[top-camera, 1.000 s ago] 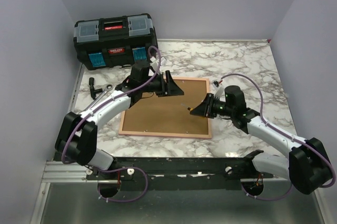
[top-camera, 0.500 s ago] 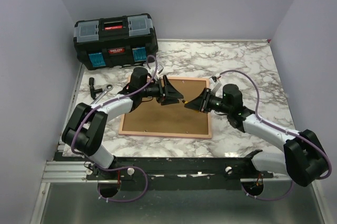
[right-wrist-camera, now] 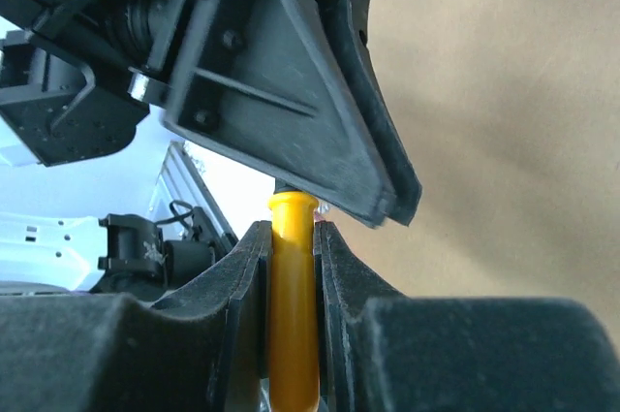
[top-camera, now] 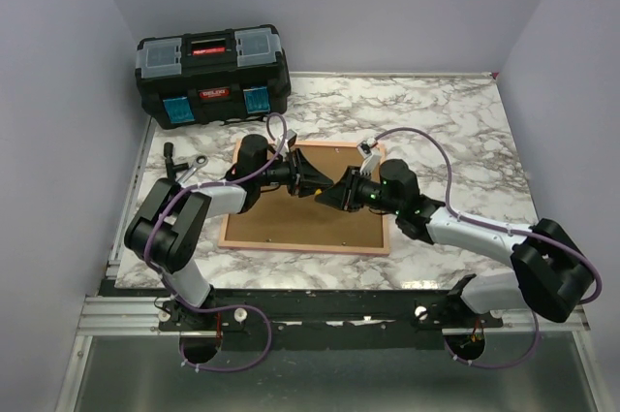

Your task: Take the photo out of the frame

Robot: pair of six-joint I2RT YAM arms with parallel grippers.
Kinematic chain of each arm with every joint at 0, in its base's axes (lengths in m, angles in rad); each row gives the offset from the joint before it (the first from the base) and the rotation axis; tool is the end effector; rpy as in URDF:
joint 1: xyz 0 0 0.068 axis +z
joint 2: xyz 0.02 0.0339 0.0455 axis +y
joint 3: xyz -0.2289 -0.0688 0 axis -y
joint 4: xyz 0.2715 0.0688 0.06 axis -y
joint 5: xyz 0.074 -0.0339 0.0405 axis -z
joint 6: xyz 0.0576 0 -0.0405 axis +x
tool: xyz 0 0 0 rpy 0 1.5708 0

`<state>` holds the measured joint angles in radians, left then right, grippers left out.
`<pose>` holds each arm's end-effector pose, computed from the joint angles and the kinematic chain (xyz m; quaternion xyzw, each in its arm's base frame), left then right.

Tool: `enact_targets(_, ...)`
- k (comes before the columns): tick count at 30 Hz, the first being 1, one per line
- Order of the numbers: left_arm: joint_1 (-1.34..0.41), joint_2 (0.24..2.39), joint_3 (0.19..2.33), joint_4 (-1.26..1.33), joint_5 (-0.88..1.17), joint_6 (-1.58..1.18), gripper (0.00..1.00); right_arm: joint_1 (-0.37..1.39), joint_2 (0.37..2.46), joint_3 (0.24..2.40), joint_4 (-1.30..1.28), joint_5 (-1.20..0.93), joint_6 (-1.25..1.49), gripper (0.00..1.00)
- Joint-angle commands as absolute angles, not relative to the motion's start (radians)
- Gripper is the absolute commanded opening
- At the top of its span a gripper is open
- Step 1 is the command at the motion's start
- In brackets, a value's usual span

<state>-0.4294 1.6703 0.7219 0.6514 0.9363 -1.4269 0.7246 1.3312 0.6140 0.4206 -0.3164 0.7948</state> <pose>0.3018 -0.1892 0.1240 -0.1075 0.7584 -0.6423 0.0277 0.2373 0.2340 0.1650 -0.0658 0.7966 0.4964 0.3387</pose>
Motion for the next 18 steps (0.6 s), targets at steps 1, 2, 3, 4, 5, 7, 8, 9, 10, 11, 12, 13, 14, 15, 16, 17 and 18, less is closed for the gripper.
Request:
enact_targets(1, -0.428, 1.670, 0.703, 0.744, 0.964, -1.472, 0.14, 0.757, 1.344, 0.672, 0.397, -0.165, 0.717, 0.01)
enact_targets(2, -0.428, 1.669, 0.703, 0.744, 0.964, -1.477, 0.07, 0.766, 1.345, 0.680, 0.382, -0.141, 0.708, 0.01)
enact_targets(3, -0.427, 1.672, 0.701, 0.744, 0.965, -1.483, 0.00, 0.777, 1.346, 0.689, 0.362, -0.115, 0.700, 0.01)
enact_targets(4, -0.425, 1.674, 0.700, 0.745, 0.966, -1.490, 0.00, 0.784, 1.347, 0.700, 0.339, -0.093, 0.694, 0.01)
enact_targets(5, -0.424, 1.674, 0.696, 0.753, 0.965, -1.502, 0.00, 0.793, 1.348, 0.706, 0.323, -0.070, 0.691, 0.01)
enact_targets(7, -0.418, 1.677, 0.691, 0.765, 0.966, -1.524, 0.00, 0.800, 1.350, 0.710, 0.296, -0.047, 0.691, 0.08)
enact_targets(8, -0.414, 1.679, 0.689, 0.777, 0.968, -1.538, 0.00, 0.801, 1.347, 0.710, 0.283, -0.040, 0.695, 0.18)
enact_targets(9, -0.410, 1.679, 0.689, 0.788, 0.969, -1.550, 0.00, 0.802, 1.344, 0.707, 0.275, -0.037, 0.700, 0.36)
enact_targets(10, -0.406, 1.681, 0.689, 0.797, 0.974, -1.561, 0.00, 0.802, 1.336, 0.700, 0.267, -0.037, 0.707, 0.48)
enact_targets(11, -0.400, 1.681, 0.691, 0.802, 0.978, -1.572, 0.00, 0.802, 1.326, 0.689, 0.263, -0.038, 0.711, 0.61)
enact_targets(12, -0.393, 1.680, 0.689, 0.810, 0.981, -1.584, 0.00, 0.803, 1.310, 0.677, 0.265, -0.040, 0.717, 0.69)
enact_targets(13, -0.385, 1.678, 0.685, 0.823, 0.982, -1.597, 0.00, 0.805, 1.295, 0.662, 0.271, -0.041, 0.721, 0.75)
enact_targets(14, -0.378, 1.675, 0.680, 0.840, 0.982, -1.612, 0.00, 0.805, 1.278, 0.653, 0.272, -0.041, 0.728, 0.78)
enact_targets(15, -0.370, 1.675, 0.675, 0.856, 0.982, -1.627, 0.00, 0.809, 1.263, 0.643, 0.277, -0.043, 0.730, 0.80)
enact_targets(16, -0.363, 1.675, 0.670, 0.875, 0.980, -1.642, 0.00, 0.815, 1.255, 0.638, 0.285, -0.042, 0.731, 0.81)
enact_targets(17, -0.357, 1.676, 0.664, 0.897, 0.979, -1.661, 0.00, 0.823, 1.246, 0.633, 0.292, -0.036, 0.734, 0.81)
enact_targets(18, -0.353, 1.679, 0.659, 0.918, 0.979, -1.678, 0.00, 0.833, 1.242, 0.631, 0.299, -0.019, 0.738, 0.81)
